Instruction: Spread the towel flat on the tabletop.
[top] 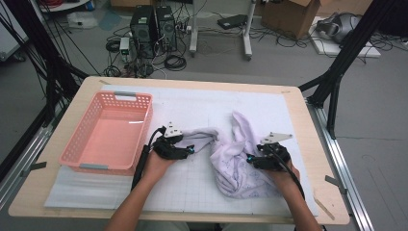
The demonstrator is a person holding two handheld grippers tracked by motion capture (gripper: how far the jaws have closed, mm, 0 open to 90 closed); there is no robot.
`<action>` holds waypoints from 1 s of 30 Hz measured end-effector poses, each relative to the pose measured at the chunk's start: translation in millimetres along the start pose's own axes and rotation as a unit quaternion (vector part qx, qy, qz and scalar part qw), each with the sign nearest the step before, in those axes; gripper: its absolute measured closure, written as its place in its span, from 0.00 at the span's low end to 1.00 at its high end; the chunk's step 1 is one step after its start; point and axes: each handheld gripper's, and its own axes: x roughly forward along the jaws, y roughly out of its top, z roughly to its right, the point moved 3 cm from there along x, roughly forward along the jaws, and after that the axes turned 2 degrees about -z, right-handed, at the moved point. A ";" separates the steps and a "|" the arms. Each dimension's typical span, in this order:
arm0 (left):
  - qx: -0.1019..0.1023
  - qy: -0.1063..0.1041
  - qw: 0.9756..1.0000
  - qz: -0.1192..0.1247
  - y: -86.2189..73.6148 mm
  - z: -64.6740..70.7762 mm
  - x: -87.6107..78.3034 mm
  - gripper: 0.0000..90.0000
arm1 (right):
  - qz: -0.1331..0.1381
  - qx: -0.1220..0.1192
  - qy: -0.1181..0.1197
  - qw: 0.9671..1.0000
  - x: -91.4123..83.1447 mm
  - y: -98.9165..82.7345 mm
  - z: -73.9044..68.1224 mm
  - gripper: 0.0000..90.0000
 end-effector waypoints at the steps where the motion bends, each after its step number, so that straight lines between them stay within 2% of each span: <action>1: 0.001 0.004 1.000 -0.002 0.2 0.2 0.4 0.43 | -0.012 -0.005 -0.002 1.000 6.2 1.5 0.8 0.46; 3: 0.018 0.012 1.000 -0.008 0.0 2.3 0.2 0.52 | -0.024 -0.001 0.003 1.000 14.8 3.0 3.5 0.47; 4: 0.023 0.014 1.000 -0.011 0.0 2.8 -0.8 0.60 | -0.021 0.005 0.013 1.000 16.7 4.5 5.9 0.54; 5: 0.024 0.006 1.000 -0.014 0.1 2.7 -3.2 0.73 | -0.021 0.008 0.020 1.000 17.1 5.2 6.7 0.67; 6: 0.018 0.003 1.000 -0.018 -0.1 2.9 -4.8 0.83 | -0.023 0.008 0.017 1.000 16.3 6.5 7.6 0.89; 8: 0.013 -0.004 1.000 -0.028 -0.7 3.9 -9.7 0.87 | -0.032 0.004 0.027 0.999 18.0 11.9 12.0 0.93; 10: 0.016 -0.010 0.999 -0.037 -1.4 5.8 -14.1 0.87 | -0.016 0.008 0.029 0.999 19.0 21.9 20.8 0.94; 12: 0.017 -0.018 0.999 -0.041 -2.9 9.2 -20.7 0.87 | 0.014 0.028 0.025 0.999 20.2 35.6 32.1 0.94; 15: 0.014 -0.033 0.999 -0.041 -9.2 12.3 -31.3 0.87 | 0.035 0.042 0.002 0.998 26.2 58.5 47.7 0.94; 18: 0.006 -0.049 0.998 -0.040 -17.8 13.5 -41.8 0.87 | 0.054 0.045 -0.028 0.997 30.9 77.3 58.2 0.94; 22: -0.004 -0.070 0.997 -0.038 -28.2 17.2 -52.5 0.87 | 0.079 0.067 -0.066 0.992 32.0 93.7 73.3 0.94; 26: 0.004 -0.086 0.996 -0.038 -35.8 21.7 -64.6 0.87 | 0.092 0.112 -0.092 0.985 26.7 97.2 91.8 0.93; 27: 0.005 -0.090 0.995 -0.033 -35.9 22.6 -68.1 0.86 | 0.094 0.121 -0.093 0.984 24.2 95.7 94.9 0.92; 28: 0.004 -0.091 0.995 -0.027 -34.5 22.8 -70.5 0.82 | 0.095 0.133 -0.085 0.983 20.1 93.3 97.1 0.88; 30: -0.005 -0.092 0.996 -0.011 -27.2 23.5 -73.7 0.64 | 0.098 0.136 -0.083 0.982 12.9 89.8 96.8 0.76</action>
